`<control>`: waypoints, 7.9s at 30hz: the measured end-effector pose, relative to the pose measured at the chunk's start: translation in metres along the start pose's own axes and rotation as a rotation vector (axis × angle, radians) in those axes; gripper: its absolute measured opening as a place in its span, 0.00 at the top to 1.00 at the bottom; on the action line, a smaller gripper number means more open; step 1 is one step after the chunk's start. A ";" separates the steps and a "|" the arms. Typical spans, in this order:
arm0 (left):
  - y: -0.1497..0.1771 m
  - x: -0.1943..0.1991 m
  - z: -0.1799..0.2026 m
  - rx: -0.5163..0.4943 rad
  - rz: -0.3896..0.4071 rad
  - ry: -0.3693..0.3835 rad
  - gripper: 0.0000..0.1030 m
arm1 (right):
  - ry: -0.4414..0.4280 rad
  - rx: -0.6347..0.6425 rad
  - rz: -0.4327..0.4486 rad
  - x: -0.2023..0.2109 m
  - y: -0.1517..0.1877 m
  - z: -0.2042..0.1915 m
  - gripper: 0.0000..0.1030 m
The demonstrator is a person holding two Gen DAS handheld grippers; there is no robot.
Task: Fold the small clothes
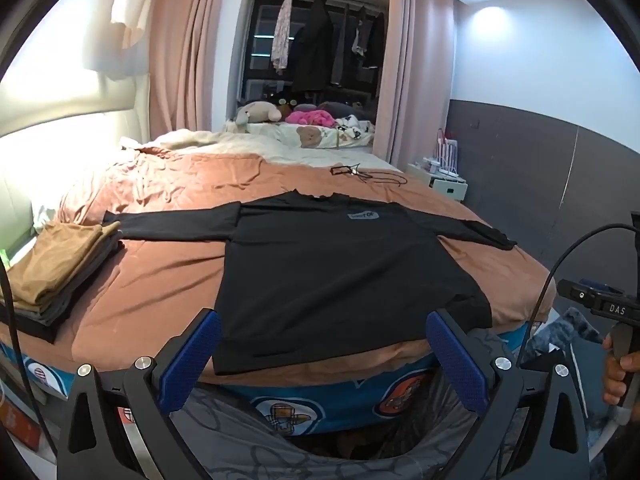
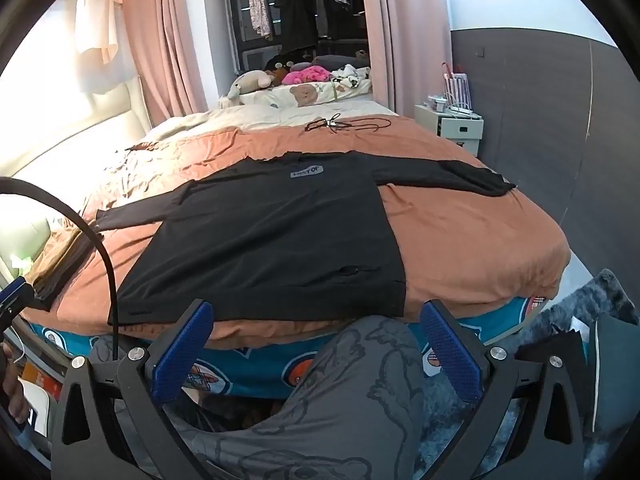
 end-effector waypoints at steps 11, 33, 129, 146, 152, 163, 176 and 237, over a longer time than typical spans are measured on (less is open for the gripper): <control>0.000 0.003 0.005 -0.001 0.014 0.019 0.00 | 0.008 0.005 0.032 0.005 -0.003 0.005 0.00; 0.003 0.012 0.009 0.002 0.026 0.016 0.00 | 0.016 0.013 0.060 0.013 -0.001 0.007 0.00; 0.022 -0.287 -0.313 0.449 -0.347 -0.169 0.13 | -0.114 0.164 -0.165 -0.327 -0.102 -0.114 0.00; 0.046 -0.356 -0.383 0.497 -0.449 -0.215 0.27 | -0.196 0.247 -0.270 -0.384 -0.086 -0.153 0.00; 0.060 -0.385 -0.409 0.567 -0.480 -0.210 0.34 | -0.204 0.216 -0.286 -0.387 -0.080 -0.149 0.00; 0.066 -0.414 -0.444 0.651 -0.469 -0.252 0.49 | -0.202 0.184 -0.300 -0.392 -0.077 -0.150 0.00; 0.011 -0.409 -0.455 0.610 -0.334 -0.318 0.93 | -0.200 0.151 -0.286 -0.389 -0.084 -0.138 0.00; -0.110 -0.430 -0.210 0.249 -0.408 0.125 0.34 | -0.161 -0.128 -0.225 -0.328 -0.110 -0.029 0.04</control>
Point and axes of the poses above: each gripper's, at about its wrist camera, not at the fingertips, and x roughly against the way its jaws point, z to its right, y to its underside, the point moved 9 cm from there along -x, roughly the way its jaws point, and after that the axes turned 13 degrees about -x, right-handed, at the moved point
